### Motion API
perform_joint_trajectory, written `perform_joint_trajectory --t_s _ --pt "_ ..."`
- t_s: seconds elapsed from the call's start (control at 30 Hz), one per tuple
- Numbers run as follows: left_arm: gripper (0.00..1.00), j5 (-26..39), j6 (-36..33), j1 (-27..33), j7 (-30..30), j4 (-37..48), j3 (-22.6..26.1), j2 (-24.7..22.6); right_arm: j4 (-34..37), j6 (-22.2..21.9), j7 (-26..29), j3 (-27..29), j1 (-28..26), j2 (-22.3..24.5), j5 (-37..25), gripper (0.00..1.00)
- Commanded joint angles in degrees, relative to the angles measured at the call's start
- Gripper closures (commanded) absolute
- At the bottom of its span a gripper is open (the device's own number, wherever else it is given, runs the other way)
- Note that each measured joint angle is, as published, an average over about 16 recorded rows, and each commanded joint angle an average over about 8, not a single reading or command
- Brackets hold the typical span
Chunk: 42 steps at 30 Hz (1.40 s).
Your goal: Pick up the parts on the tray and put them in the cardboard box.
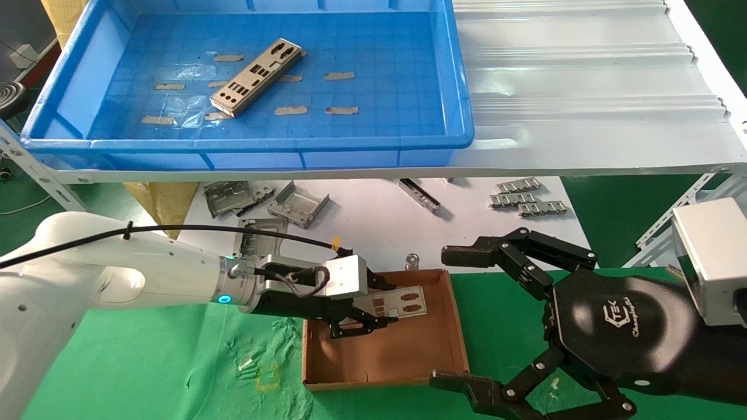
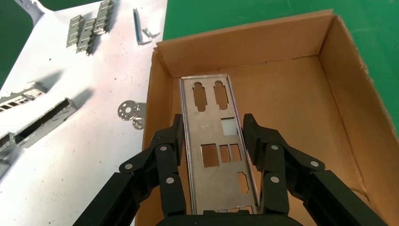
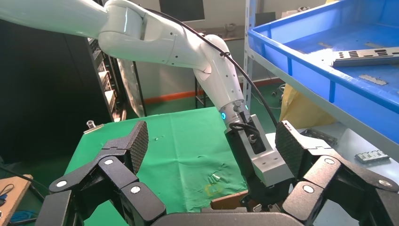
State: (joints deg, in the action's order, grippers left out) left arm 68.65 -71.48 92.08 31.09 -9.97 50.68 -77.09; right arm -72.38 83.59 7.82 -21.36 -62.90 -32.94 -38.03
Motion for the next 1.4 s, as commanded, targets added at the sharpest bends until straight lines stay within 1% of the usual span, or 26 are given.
perform_joint_trajectory --t_s 0.03,0.17,0.3,0.57,0.73,0.87,1.1,1.4 --pt "0.00 -0.1 0.2 0.0 0.4 0.1 0.1 -0.2 0.0 0.0 0.0 0.0 0.0 0.0 0.0 0.00" --pt "0.00 -0.5 0.0 0.2 0.2 -0.1 0.2 -0.1 0.0 0.0 0.0 0.0 0.0 0.0 0.0 0.00" --pt "0.00 -1.6 -2.1 0.5 -0.7 0.2 -0.1 0.2 0.0 0.0 0.0 0.0 0.0 0.0 0.0 0.00" --pt "0.00 -7.4 -11.9 0.8 -5.5 3.2 -3.2 1.6 0.0 0.0 0.0 0.0 0.0 0.0 0.0 0.00" --pt "0.00 -10.7 -16.3 0.1 -6.5 4.6 -5.1 2.4 0.0 0.0 0.0 0.0 0.0 0.0 0.0 0.00" --pt "0.00 -11.4 -17.3 -0.2 -6.5 5.0 -5.5 2.6 0.0 0.0 0.0 0.0 0.0 0.0 0.0 0.00" --pt "0.00 -11.1 -16.3 -0.5 -7.1 3.6 -5.6 3.1 0.0 0.0 0.0 0.0 0.0 0.0 0.0 0.00" --pt "0.00 -13.2 -16.1 -4.5 -11.6 -5.2 -9.4 8.2 0.0 0.0 0.0 0.0 0.0 0.0 0.0 0.00"
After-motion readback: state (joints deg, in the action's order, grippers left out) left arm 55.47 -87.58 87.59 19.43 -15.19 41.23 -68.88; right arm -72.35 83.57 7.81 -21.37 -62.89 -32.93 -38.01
